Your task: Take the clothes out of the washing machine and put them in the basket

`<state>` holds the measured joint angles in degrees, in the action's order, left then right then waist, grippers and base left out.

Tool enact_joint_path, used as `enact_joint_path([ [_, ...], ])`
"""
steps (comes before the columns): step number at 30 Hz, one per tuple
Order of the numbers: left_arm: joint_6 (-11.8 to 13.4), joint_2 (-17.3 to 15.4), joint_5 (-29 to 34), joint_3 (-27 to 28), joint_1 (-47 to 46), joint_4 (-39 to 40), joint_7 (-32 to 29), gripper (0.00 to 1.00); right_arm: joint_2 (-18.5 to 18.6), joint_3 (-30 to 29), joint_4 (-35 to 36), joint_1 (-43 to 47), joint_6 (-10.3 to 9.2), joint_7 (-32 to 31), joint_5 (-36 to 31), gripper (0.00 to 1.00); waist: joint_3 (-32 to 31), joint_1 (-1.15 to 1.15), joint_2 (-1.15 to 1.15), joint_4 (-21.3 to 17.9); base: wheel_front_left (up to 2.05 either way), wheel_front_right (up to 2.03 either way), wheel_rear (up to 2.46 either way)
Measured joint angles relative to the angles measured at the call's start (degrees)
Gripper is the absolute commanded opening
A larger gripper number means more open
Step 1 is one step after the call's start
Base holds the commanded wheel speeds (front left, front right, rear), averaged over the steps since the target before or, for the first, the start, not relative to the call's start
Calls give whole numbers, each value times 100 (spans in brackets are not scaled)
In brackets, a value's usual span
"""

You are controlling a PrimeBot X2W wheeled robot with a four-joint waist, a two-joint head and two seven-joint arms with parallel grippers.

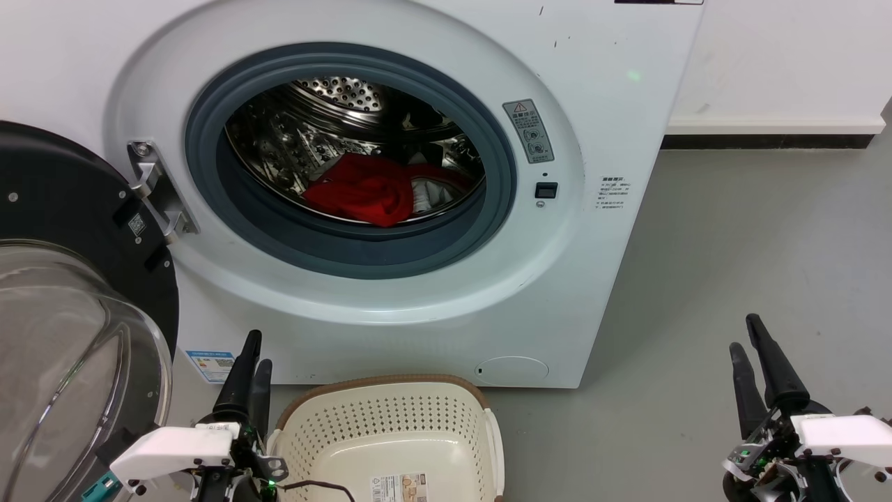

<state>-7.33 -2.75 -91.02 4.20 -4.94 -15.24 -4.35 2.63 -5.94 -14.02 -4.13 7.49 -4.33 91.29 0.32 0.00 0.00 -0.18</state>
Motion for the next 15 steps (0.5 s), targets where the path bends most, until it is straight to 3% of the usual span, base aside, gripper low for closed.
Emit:
enact_joint_path([
  [15, 0, -2, 1555, -90, -121, 308, 380, 100, 1, 60, 476, 79, 0, 385, -1922, 100, 9, 0, 0, -20, 0, 0, 0],
])
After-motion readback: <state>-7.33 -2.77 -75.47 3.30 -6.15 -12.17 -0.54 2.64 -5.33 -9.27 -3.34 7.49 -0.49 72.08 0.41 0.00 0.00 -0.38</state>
